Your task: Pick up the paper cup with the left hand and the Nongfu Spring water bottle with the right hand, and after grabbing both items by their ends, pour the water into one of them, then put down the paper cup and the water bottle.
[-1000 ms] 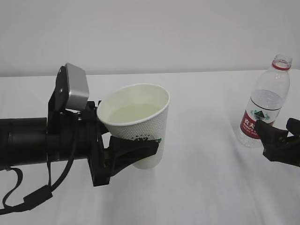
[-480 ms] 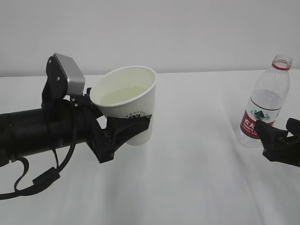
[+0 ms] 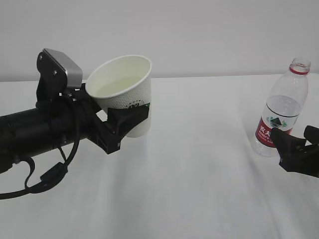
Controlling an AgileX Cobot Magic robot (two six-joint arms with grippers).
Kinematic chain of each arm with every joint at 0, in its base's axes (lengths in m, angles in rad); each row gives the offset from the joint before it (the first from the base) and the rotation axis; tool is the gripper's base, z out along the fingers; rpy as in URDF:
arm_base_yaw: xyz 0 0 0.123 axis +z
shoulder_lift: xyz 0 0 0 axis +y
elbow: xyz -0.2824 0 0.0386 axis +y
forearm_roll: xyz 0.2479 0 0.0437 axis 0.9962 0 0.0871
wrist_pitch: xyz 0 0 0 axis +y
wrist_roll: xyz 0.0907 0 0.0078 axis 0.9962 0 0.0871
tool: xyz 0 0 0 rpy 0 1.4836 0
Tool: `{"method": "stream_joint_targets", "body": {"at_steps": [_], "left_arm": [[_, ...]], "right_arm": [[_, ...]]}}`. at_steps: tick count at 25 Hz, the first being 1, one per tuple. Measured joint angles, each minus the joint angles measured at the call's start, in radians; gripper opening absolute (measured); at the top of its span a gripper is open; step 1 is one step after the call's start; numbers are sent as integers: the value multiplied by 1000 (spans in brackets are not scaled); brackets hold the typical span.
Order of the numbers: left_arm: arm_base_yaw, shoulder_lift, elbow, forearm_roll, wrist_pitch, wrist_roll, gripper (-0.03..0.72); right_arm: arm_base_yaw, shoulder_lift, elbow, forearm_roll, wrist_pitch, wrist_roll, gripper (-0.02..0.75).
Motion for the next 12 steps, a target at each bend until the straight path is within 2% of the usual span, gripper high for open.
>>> {"method": "stream_joint_targets", "body": {"at_steps": [7,12], "left_arm": [[0,0,2,-30,73,19,503],[0,0,2,-93,98,44,517]], "right_arm": [[0,0,0,-2,0,0,594],[0,0,0,-6,0,0,594]]}}
